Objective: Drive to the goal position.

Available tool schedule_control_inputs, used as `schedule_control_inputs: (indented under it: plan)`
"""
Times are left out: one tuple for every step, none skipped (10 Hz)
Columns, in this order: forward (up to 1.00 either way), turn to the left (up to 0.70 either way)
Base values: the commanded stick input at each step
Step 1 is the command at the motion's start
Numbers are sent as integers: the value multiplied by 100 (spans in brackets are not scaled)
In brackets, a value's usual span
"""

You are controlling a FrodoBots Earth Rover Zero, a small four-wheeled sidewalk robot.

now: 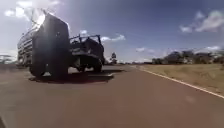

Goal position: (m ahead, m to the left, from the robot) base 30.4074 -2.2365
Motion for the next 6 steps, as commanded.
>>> schedule_control_inputs:
  plan:
    - [85,-34]
    - [85,-34]
    - [85,-16]
    - [85,0]
    - [85,0]
    - [85,0]
